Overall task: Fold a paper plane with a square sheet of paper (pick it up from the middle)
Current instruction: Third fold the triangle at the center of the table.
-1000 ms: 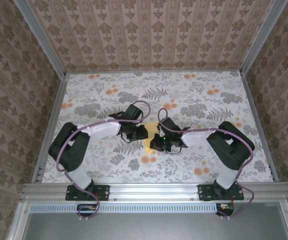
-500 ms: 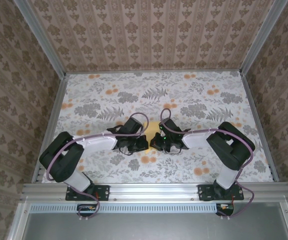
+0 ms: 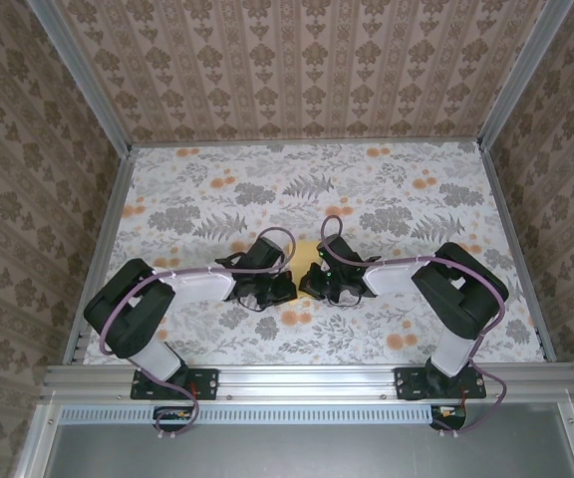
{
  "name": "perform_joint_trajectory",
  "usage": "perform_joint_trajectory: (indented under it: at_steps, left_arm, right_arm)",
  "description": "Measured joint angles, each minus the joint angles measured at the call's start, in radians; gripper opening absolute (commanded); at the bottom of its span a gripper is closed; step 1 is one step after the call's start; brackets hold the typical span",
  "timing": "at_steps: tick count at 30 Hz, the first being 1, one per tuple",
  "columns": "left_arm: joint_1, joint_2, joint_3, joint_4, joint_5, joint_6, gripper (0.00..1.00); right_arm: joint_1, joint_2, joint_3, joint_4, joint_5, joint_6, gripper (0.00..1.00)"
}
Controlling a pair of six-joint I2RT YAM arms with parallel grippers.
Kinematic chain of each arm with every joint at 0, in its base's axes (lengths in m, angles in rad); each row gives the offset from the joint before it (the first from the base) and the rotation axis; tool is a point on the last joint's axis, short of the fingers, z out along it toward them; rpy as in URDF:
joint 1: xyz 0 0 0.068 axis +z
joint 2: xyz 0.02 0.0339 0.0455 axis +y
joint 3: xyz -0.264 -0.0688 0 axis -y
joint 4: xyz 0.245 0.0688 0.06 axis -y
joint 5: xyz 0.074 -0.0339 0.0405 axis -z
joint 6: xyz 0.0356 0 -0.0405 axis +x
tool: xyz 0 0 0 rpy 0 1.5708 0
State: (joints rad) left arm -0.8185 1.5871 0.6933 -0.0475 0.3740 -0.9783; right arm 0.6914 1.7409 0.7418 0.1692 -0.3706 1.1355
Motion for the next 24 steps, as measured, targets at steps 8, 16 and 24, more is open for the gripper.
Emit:
perform_joint_trajectory:
  at_steps: [8, 16, 24]
  left_arm:
    - [0.0, 0.002, -0.02, 0.014, 0.002, -0.014, 0.0]
    - [0.0, -0.012, -0.019, 0.012, -0.007, -0.006, 0.0]
    - [0.0, -0.039, -0.019, 0.041, -0.012, 0.003, 0.0]
  right_arm:
    - [0.0, 0.0, -0.006, 0.013, 0.001, 0.018, 0.04]
    - [0.0, 0.0, -0.011, 0.024, 0.001, 0.021, 0.04]
    - [0.0, 0.0, -0.013, 0.03, 0.001, 0.021, 0.04]
